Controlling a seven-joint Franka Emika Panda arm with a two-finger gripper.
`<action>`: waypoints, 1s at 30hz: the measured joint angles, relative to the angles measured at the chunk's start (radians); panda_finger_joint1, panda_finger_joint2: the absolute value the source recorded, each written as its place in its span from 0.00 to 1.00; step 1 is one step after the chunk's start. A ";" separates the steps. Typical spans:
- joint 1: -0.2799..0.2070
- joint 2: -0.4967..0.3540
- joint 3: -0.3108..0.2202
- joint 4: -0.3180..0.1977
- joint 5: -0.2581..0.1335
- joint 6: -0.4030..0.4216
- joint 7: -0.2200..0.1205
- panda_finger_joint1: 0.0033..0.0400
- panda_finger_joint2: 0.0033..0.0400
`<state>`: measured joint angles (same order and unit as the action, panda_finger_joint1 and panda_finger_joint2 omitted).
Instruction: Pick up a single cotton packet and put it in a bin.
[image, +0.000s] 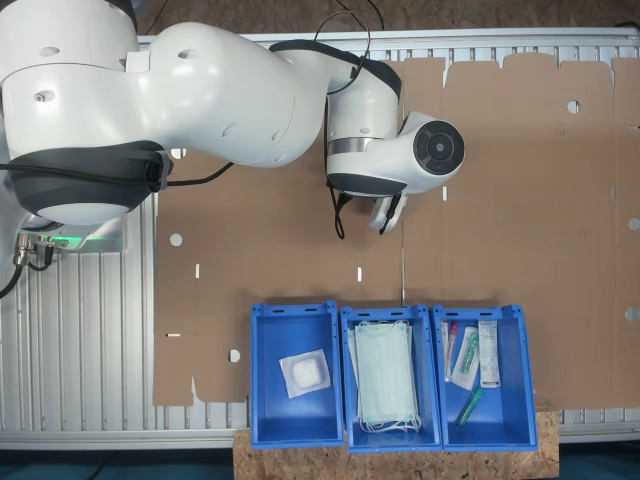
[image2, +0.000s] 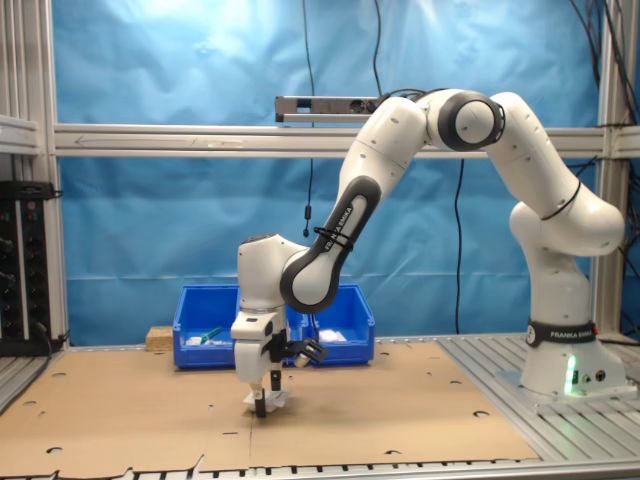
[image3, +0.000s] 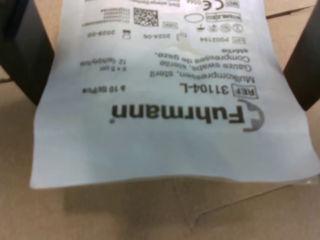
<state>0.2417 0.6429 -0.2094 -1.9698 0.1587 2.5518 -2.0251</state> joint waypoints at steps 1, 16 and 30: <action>0.000 0.000 0.000 0.000 0.000 0.000 -0.001 1.00 1.00; -0.005 0.000 0.000 0.000 0.000 0.000 -0.010 1.00 1.00; -0.007 0.000 0.000 0.000 0.000 0.000 -0.013 1.00 1.00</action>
<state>0.2349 0.6429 -0.2094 -1.9698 0.1588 2.5518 -2.0379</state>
